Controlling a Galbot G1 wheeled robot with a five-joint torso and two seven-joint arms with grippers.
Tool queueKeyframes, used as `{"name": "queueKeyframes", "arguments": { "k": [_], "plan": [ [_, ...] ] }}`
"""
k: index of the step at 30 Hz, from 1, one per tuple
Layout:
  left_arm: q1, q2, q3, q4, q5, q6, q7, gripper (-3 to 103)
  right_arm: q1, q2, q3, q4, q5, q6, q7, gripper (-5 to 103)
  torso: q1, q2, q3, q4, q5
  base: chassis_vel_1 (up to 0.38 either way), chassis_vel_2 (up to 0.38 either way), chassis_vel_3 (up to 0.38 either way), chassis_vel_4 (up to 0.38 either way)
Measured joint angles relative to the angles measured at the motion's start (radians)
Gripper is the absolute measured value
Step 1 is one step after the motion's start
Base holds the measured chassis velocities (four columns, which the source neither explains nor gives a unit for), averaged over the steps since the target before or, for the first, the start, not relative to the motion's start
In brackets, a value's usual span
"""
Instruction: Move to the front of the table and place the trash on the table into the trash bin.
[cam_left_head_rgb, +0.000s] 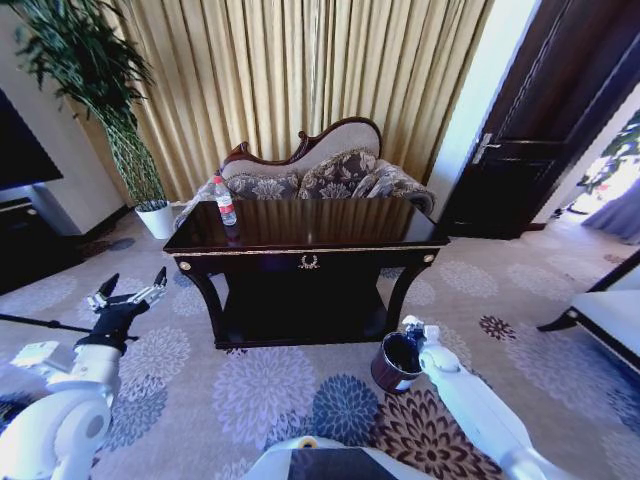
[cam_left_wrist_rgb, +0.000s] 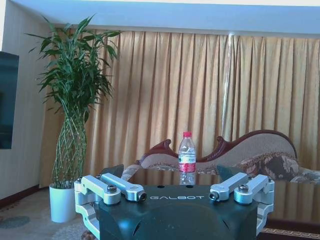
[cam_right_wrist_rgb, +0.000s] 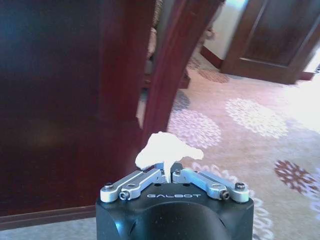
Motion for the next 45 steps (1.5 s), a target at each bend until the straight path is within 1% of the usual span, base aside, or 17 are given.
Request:
{"name": "queueKeyframes", "arguments": {
  "k": [2,7,20,22,24,25,26,29,31,34,36,37,40,41,43,44,45],
  "plan": [
    [0.001,0.000,0.000,-0.004,0.000,0.000,-0.001,100,0.030,0.015,-0.008,-0.062,-0.019,0.000,0.016,0,0.000,0.000,0.000,-0.0002,0.0001,0.000,0.000,0.000,0.000],
    [0.003,-0.002,0.000,-0.010,0.000,0.000,-0.001,100,0.042,0.024,-0.008,-0.107,-0.052,0.000,0.018,0,0.000,0.000,0.000,-0.0003,0.0000,0.000,0.000,0.000,0.000],
    [0.009,0.001,-0.005,-0.010,-0.001,-0.005,-0.001,100,0.037,0.034,0.006,-0.126,-0.087,0.001,0.018,-1,0.000,0.000,0.000,-0.0001,0.0000,0.000,0.000,0.000,0.000],
    [0.008,0.002,-0.005,-0.010,-0.001,-0.006,-0.001,100,0.031,0.030,0.006,-0.117,-0.093,-0.002,0.018,9,0.000,0.000,0.000,-0.0001,-0.0001,0.000,0.000,0.000,0.000],
    [0.008,0.002,-0.005,-0.010,-0.001,-0.006,-0.001,100,0.029,0.029,0.006,-0.115,-0.094,-0.002,0.018,9,0.000,0.000,0.000,-0.0001,0.0000,0.000,0.000,0.000,0.000],
    [0.007,0.001,-0.004,-0.009,-0.001,-0.006,-0.006,100,0.026,0.026,0.006,-0.113,-0.099,-0.003,0.015,20,0.000,0.000,0.000,-0.0002,-0.0001,0.000,0.000,0.000,0.000],
    [0.007,0.000,-0.004,-0.008,-0.001,-0.006,-0.010,100,0.024,0.025,0.006,-0.113,-0.103,-0.003,0.013,26,0.000,0.000,0.000,-0.0001,-0.0001,0.000,0.000,0.000,0.000],
    [0.008,0.000,-0.004,-0.007,-0.001,-0.007,-0.014,100,0.022,0.024,0.006,-0.111,-0.105,-0.003,0.009,31,0.000,0.000,0.000,-0.0002,-0.0001,0.000,0.000,0.000,0.000],
    [0.010,0.001,-0.005,-0.007,-0.002,-0.007,-0.015,100,0.021,0.022,0.005,-0.107,-0.106,-0.003,-0.010,42,0.000,0.000,0.000,-0.0001,0.0000,0.000,0.000,0.000,0.000],
    [0.010,0.002,-0.005,-0.006,-0.002,-0.008,-0.015,100,0.019,0.020,0.004,-0.103,-0.108,-0.002,-0.017,47,0.000,0.000,0.000,-0.0001,-0.0001,0.000,0.000,0.000,0.000],
    [0.008,0.003,-0.005,-0.006,-0.003,-0.009,-0.016,100,0.018,0.019,0.002,-0.099,-0.111,-0.002,-0.020,58,0.000,0.000,0.000,-0.0002,0.0000,0.000,0.000,0.000,0.000],
    [0.008,0.003,-0.005,-0.006,-0.003,-0.009,-0.016,100,0.018,0.019,0.002,-0.099,-0.111,-0.002,-0.020,58,0.000,0.000,0.000,-0.0002,0.0000,0.000,0.000,0.000,0.000],
    [0.008,0.001,-0.003,-0.005,-0.004,-0.009,-0.016,100,0.015,0.014,0.000,-0.093,-0.111,-0.002,-0.022,74,0.000,0.000,0.000,-0.0001,0.0000,0.000,0.000,0.000,0.000],
    [0.008,0.001,-0.003,-0.005,-0.004,-0.009,-0.016,100,0.015,0.014,0.000,-0.093,-0.111,-0.002,-0.022,74,0.000,0.000,0.000,-0.0001,0.0000,0.000,0.000,0.000,0.000],
    [0.008,0.000,-0.003,-0.002,-0.004,-0.009,-0.016,100,0.008,0.009,0.000,-0.084,-0.111,-0.002,-0.024,85,0.000,0.000,0.000,-0.0002,-0.0001,0.000,0.000,0.000,0.000],
    [0.008,0.000,-0.003,-0.002,-0.004,-0.009,-0.016,100,0.008,0.009,0.000,-0.084,-0.111,-0.002,-0.024,85,0.000,0.000,0.000,-0.0002,-0.0001,0.000,0.000,0.000,0.000],
    [0.008,0.000,-0.003,-0.001,-0.004,-0.009,-0.016,100,0.006,0.008,0.000,-0.082,-0.111,-0.002,-0.024,90,0.000,0.000,0.000,-0.0001,-0.0001,0.000,0.000,0.000,0.000]
  ]
}}
